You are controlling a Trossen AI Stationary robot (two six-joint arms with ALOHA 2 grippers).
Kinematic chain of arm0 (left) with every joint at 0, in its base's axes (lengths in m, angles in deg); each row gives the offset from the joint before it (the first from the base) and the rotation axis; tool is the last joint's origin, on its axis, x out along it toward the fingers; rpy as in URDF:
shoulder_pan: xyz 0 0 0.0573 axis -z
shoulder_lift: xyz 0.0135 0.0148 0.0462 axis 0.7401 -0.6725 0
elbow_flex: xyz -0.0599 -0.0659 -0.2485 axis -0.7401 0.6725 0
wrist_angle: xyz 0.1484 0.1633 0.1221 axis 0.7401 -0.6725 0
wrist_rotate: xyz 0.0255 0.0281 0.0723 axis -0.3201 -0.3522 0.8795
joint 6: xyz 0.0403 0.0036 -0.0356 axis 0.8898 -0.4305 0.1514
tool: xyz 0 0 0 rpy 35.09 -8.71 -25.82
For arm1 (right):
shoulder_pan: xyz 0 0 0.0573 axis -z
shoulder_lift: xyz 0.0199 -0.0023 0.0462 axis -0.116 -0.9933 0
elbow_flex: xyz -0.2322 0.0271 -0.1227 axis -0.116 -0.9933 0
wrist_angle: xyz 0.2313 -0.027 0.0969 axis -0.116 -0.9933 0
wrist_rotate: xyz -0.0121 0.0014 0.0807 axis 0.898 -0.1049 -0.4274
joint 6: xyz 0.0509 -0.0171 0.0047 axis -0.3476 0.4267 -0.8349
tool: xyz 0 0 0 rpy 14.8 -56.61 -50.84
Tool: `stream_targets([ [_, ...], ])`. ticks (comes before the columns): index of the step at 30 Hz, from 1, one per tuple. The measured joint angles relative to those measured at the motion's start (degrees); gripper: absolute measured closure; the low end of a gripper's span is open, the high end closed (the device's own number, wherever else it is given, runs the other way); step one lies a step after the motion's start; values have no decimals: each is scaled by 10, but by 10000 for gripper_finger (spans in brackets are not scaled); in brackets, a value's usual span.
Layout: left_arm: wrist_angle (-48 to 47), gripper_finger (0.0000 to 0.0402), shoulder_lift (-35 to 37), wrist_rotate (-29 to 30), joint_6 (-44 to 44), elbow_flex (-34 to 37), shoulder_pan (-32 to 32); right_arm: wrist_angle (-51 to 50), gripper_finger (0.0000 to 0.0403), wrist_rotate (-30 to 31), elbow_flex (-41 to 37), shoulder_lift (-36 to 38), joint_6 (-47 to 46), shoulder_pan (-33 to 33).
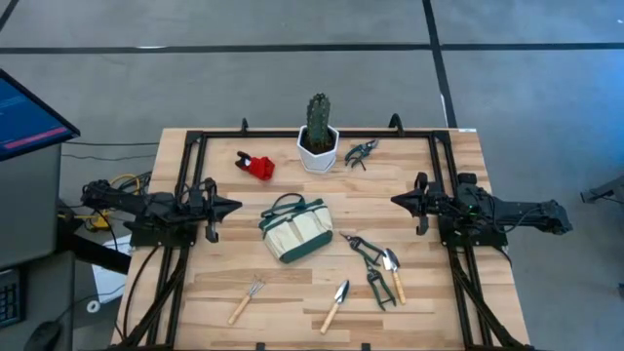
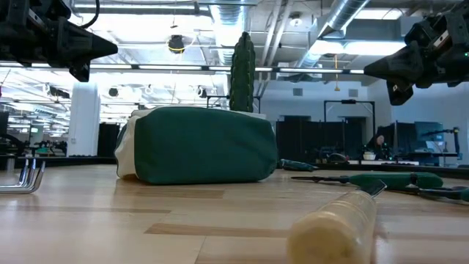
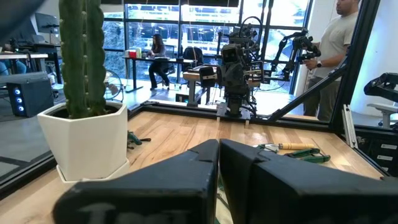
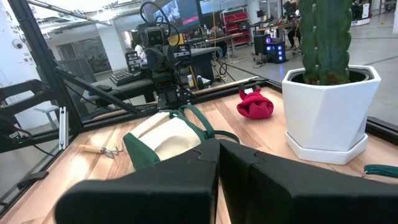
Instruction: Pick & Place Garden tools in Gardening bag
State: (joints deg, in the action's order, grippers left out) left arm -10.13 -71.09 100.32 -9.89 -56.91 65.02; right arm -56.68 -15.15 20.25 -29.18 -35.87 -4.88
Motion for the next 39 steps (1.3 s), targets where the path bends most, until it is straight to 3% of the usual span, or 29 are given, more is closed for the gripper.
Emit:
stream_targets([
  [13,0,399,0,0,0,0,0,0,403,0,0,0,2,0],
  [21,0,399,0,0,0,0,0,0,403,1,0,0,135,2],
  [34,4,399,0,0,0,0,0,0,403,1,0,0,135,2],
  [39,8,399,0,0,-7,0,0,0,403,1,0,0,56,2],
])
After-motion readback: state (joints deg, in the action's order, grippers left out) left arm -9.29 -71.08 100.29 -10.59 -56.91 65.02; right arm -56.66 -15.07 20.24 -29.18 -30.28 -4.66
